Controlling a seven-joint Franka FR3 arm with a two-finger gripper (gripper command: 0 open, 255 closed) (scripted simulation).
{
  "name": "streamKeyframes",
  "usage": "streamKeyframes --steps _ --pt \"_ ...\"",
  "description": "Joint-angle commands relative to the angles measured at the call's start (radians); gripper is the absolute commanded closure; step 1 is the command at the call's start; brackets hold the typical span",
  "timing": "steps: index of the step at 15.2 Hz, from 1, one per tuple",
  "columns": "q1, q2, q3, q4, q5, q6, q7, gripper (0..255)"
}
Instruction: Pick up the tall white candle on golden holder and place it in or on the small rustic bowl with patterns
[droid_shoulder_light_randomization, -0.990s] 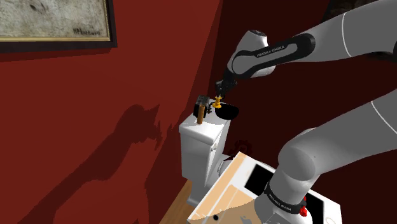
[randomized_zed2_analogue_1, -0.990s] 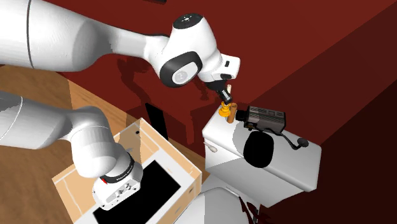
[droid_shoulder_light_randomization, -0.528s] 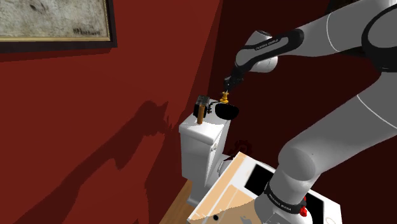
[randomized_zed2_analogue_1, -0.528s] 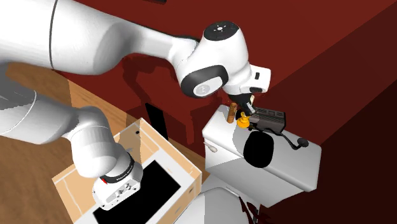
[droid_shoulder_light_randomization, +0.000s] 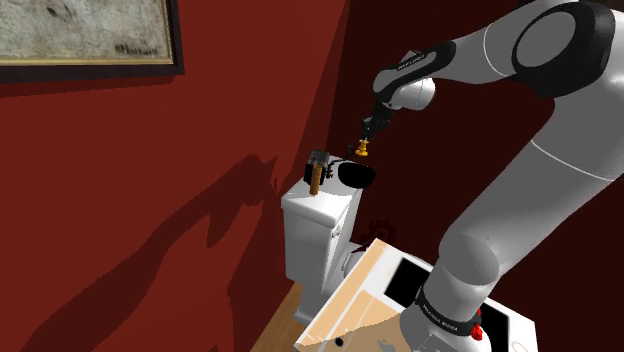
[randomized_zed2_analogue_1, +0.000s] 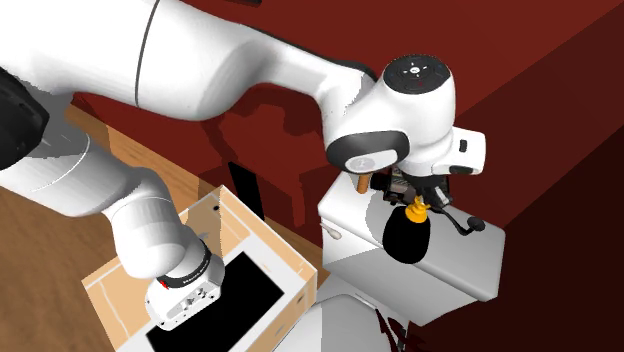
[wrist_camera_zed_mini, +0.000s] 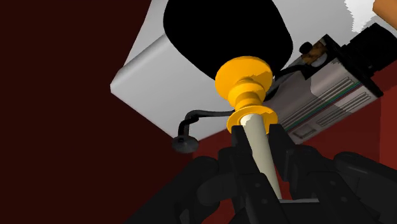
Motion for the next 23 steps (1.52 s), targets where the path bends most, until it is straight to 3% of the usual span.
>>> streamKeyframes --steps 1,13,21,22,23 --pt "0.004 0.022 -0.013 0.004 0.021 0.016 -0.025 255" --pt "0.034 0.119 -0.042 -0.077 0.149 0.176 -0.134 255" --pt "0.033 0.119 -0.041 -0.077 0.149 0.176 -0.134 255" --pt "0.033 0.119 -0.041 -0.077 0.149 0.176 -0.134 0" --pt "0.033 0.119 -0.041 -0.077 0.149 0.176 -0.134 0"
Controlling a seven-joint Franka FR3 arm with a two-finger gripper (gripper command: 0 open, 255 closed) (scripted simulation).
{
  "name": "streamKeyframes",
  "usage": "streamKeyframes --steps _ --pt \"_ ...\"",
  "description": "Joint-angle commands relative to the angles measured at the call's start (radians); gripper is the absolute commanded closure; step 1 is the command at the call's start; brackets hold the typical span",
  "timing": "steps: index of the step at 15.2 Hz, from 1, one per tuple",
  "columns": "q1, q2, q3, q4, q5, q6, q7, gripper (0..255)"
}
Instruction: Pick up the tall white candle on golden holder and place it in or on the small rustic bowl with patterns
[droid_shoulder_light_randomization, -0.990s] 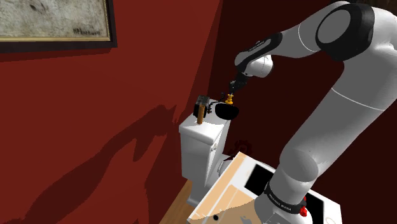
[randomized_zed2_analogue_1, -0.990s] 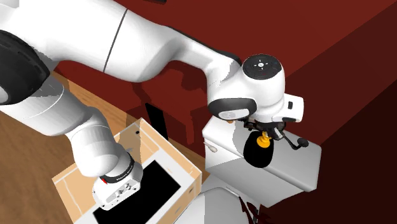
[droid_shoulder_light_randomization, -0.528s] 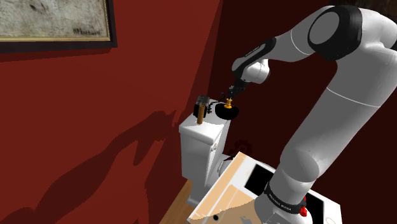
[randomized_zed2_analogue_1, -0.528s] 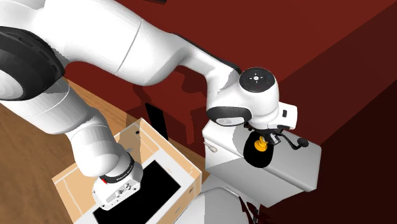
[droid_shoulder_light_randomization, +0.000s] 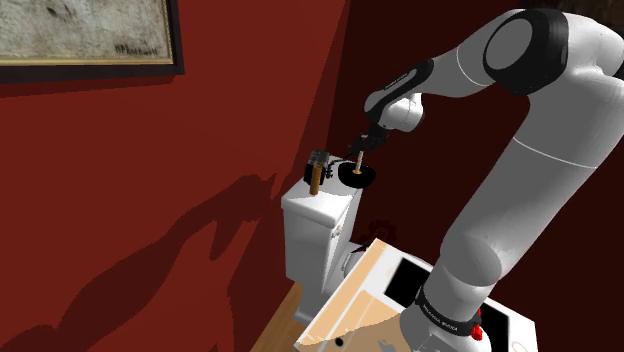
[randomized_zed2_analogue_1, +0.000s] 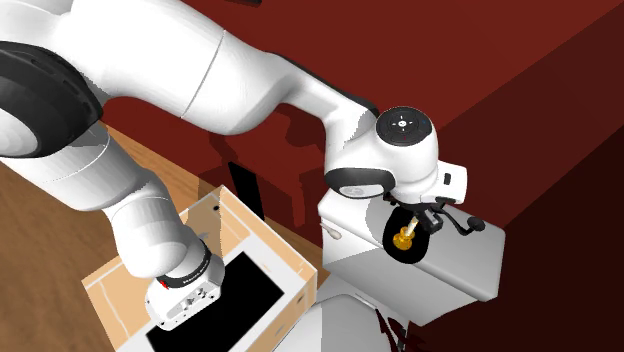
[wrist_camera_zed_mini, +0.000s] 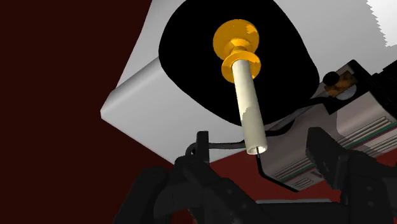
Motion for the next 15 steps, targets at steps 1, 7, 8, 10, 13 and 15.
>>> streamKeyframes --steps 1,7,8,10,13,15 --pt "0.0 0.0 0.0 0.0 0.0 0.0 0.0 0" --pt "-0.031 -0.112 0.019 -0.011 -0.125 -0.082 0.089 0" --pt "-0.041 -0.139 0.026 -0.011 -0.149 -0.106 0.106 0" --pt "-0.044 -0.139 0.029 -0.011 -0.147 -0.106 0.105 0" --pt "-0.044 -0.139 0.03 -0.011 -0.147 -0.106 0.105 0" --pt "-0.044 -0.139 0.03 -0.011 -0.147 -0.106 0.105 0"
